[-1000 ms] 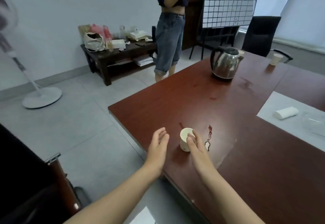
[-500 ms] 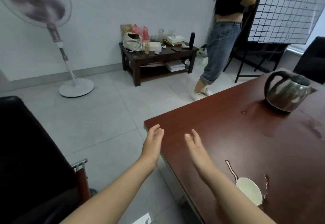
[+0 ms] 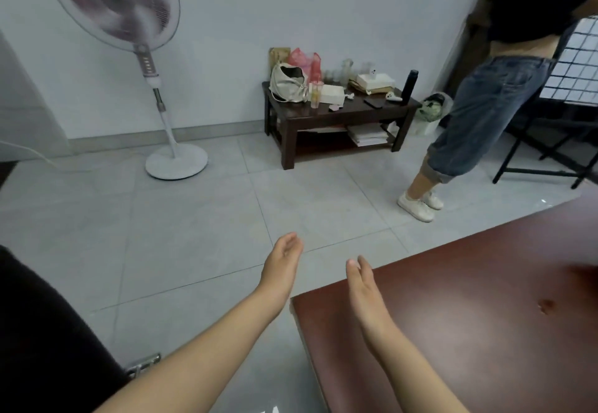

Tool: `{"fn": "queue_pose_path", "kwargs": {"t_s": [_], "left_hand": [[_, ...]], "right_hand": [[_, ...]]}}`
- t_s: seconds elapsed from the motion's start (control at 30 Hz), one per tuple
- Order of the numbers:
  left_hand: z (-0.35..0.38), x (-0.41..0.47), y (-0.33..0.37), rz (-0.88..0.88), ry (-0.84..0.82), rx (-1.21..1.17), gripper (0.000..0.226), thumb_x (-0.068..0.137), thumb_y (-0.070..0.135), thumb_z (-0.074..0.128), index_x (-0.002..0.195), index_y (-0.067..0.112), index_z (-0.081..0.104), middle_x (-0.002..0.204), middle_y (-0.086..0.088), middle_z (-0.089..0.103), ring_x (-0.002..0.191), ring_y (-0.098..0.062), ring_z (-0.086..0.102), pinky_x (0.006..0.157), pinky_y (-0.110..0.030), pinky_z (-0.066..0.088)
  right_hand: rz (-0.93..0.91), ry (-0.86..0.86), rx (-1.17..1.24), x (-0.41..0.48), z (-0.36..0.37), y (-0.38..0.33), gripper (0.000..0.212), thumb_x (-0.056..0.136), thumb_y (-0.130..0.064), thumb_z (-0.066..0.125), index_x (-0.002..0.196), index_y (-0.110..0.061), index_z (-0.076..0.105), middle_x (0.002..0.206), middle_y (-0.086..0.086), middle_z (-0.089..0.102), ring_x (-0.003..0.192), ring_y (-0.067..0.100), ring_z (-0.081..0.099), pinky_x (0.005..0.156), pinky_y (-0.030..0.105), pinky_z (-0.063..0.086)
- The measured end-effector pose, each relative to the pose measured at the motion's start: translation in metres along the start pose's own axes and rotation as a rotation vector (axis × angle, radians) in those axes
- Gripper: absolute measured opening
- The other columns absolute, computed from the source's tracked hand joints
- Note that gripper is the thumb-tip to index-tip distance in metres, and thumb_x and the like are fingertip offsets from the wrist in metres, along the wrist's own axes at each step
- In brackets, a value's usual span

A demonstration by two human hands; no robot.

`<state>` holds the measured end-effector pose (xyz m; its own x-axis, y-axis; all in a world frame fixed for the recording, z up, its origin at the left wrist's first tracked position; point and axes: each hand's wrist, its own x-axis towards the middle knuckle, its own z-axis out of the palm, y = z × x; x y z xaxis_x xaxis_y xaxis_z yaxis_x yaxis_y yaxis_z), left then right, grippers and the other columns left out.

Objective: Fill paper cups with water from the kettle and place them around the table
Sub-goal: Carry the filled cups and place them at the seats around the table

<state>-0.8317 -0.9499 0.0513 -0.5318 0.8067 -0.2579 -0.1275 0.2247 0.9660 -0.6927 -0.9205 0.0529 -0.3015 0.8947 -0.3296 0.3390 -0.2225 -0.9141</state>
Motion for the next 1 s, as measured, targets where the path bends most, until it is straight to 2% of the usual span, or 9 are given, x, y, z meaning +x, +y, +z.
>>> {"fn": "queue_pose_path", "kwargs": {"t_s": [0.13,0.2,0.27,0.5,0.73,0.87,1.0], "left_hand": [[0.002,0.05,0.013,-0.005,-0.015,0.018,0.039,0.099,0.027,0.045,0.136,0.015,0.046,0.135,0.003,0.048,0.115,-0.005,0.043,0.108,-0.027,0.033],[0.002,0.076,0.017,-0.005,-0.016,0.012,0.038,0.099,0.027,0.045,0.135,0.015,0.047,0.133,0.005,0.049,0.118,-0.009,0.045,0.107,-0.027,0.033],[0.0,0.106,0.019,-0.026,-0.036,0.009,0.038,0.099,0.028,0.045,0.135,0.017,0.047,0.129,0.006,0.049,0.122,-0.013,0.044,0.104,-0.024,0.032],[-0.007,0.236,0.033,-0.022,-0.203,0.084,0.037,0.1,0.027,0.043,0.135,0.016,0.046,0.138,0.0,0.048,0.126,-0.015,0.045,0.106,-0.025,0.032],[-0.005,0.379,0.078,0.006,-0.447,0.195,0.036,0.1,0.031,0.042,0.133,0.019,0.048,0.131,0.007,0.049,0.124,-0.013,0.045,0.104,-0.025,0.033],[0.026,0.43,0.092,0.017,-0.562,0.212,0.035,0.1,0.028,0.041,0.132,0.017,0.049,0.134,0.004,0.051,0.119,-0.007,0.045,0.109,-0.03,0.034],[0.072,0.464,0.098,-0.013,-0.658,0.197,0.035,0.1,0.029,0.041,0.132,0.017,0.048,0.135,0.003,0.051,0.121,-0.008,0.045,0.111,-0.034,0.034]], "right_hand": [[0.036,0.016,0.016,0.048,0.009,-0.009,0.058,0.102,-0.043,0.028,0.153,-0.02,0.013,0.157,0.0,0.025,0.144,0.019,0.026,0.118,0.032,0.017],[0.045,0.036,0.024,0.073,0.014,-0.01,0.059,0.101,-0.046,0.027,0.153,-0.021,0.013,0.157,0.0,0.025,0.143,0.018,0.027,0.119,0.04,0.021],[0.071,0.069,0.026,0.098,0.019,-0.014,0.06,0.101,-0.047,0.026,0.153,-0.02,0.014,0.157,0.0,0.024,0.144,0.017,0.026,0.118,0.042,0.022],[0.144,0.203,0.074,0.199,0.047,-0.042,0.062,0.098,-0.055,0.025,0.152,-0.026,0.016,0.157,-0.005,0.024,0.143,0.017,0.027,0.119,0.038,0.021],[0.22,0.437,0.238,0.29,0.07,-0.085,0.061,0.098,-0.054,0.029,0.152,-0.029,0.015,0.157,-0.008,0.023,0.143,0.014,0.027,0.118,0.042,0.024],[0.257,0.531,0.274,0.327,0.061,-0.102,0.061,0.097,-0.056,0.029,0.151,-0.032,0.015,0.156,-0.008,0.026,0.142,0.015,0.029,0.118,0.041,0.022],[0.274,0.634,0.3,0.36,0.039,-0.11,0.06,0.098,-0.053,0.029,0.152,-0.031,0.014,0.155,-0.008,0.028,0.142,0.016,0.029,0.118,0.037,0.021]]}}
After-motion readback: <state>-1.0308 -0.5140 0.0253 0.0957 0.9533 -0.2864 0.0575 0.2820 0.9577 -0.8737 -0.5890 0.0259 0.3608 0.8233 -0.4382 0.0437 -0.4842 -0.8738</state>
